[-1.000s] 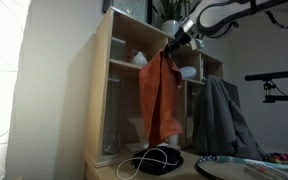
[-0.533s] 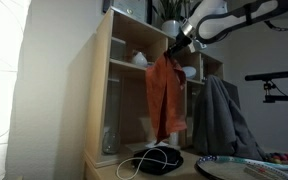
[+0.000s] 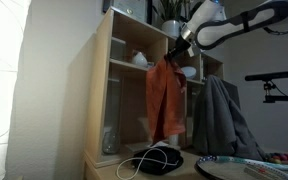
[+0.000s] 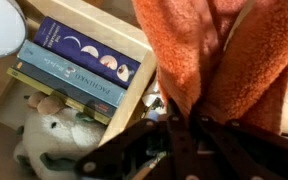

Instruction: Pick up the orange towel from the table, wipe the top shelf of the cabinet and put back on the table

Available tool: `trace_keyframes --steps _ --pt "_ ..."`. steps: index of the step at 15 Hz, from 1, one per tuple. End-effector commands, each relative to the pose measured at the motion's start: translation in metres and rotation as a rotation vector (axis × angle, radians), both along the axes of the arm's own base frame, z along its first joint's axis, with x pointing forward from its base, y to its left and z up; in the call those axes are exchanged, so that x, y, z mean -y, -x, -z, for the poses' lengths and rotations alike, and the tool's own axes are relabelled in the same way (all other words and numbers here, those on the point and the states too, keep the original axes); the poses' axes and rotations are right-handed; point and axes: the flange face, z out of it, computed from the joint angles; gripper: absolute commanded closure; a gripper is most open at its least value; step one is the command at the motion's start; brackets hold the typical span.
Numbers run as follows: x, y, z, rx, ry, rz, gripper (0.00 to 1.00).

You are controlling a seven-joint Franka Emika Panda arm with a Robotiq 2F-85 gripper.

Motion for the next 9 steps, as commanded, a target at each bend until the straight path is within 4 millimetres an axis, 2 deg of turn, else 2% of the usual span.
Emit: trace_keyframes --steps 1,5,9 --pt "-0.005 -0.003 0.004 -0.048 -0.018 -0.008 0.98" --pt "-0.014 -0.006 0.019 -0.145 -0.097 -0.054 0.98" --pt "-0.016 -0.005 0.012 -0.126 -0.09 -0.05 0.98"
